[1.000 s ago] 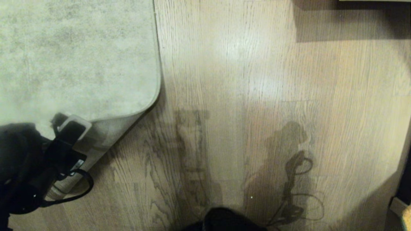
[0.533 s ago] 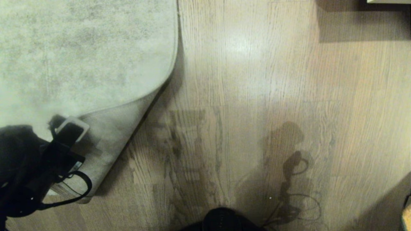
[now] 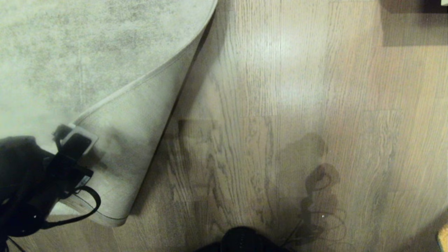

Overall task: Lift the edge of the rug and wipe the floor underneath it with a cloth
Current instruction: Lift up the carpet

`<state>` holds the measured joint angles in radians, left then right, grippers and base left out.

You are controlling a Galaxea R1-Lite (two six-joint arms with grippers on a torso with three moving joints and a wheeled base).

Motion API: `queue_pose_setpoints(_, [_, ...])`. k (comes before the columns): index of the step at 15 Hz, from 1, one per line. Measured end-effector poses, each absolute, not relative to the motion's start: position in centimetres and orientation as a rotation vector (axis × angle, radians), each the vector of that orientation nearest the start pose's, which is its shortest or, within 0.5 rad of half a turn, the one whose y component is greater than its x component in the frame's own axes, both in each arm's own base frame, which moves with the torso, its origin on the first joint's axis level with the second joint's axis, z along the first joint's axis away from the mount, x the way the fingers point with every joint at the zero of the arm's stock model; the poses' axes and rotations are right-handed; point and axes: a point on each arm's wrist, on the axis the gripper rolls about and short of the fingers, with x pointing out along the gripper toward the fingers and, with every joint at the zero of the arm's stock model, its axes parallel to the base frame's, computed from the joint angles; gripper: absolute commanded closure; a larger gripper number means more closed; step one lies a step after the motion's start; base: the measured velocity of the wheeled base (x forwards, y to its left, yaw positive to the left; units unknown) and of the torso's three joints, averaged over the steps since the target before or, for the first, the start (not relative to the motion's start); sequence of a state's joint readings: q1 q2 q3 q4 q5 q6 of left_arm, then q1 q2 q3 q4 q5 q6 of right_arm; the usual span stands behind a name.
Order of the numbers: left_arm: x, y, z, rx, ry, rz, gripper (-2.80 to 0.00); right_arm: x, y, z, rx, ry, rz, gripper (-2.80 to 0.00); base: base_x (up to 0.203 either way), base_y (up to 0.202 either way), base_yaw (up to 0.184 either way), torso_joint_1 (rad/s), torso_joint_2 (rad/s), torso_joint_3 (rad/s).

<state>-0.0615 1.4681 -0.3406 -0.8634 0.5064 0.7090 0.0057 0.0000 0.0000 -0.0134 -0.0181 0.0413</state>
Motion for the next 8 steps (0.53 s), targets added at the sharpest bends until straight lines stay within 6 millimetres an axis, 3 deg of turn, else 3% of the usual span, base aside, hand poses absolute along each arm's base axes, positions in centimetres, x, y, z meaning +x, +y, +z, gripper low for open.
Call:
queue_pose_setpoints(4, [20.91,-0.21,14.74,0.767,0.401,0.334,0.0,-2.28,-0.05,7.69,0.041,-0.014,-0.013,0.0,0.0,0.155,-0.003,0.002,0.0,0.004])
queue_pose_setpoints(8, [21.12,-0.54,14.65,0.772,0.401,0.314,0.0,-2.28,-0.06,7.66,0.041,-0.012,-0.012,0.0,0.0,0.0,0.0,0.0,0.0,0.0])
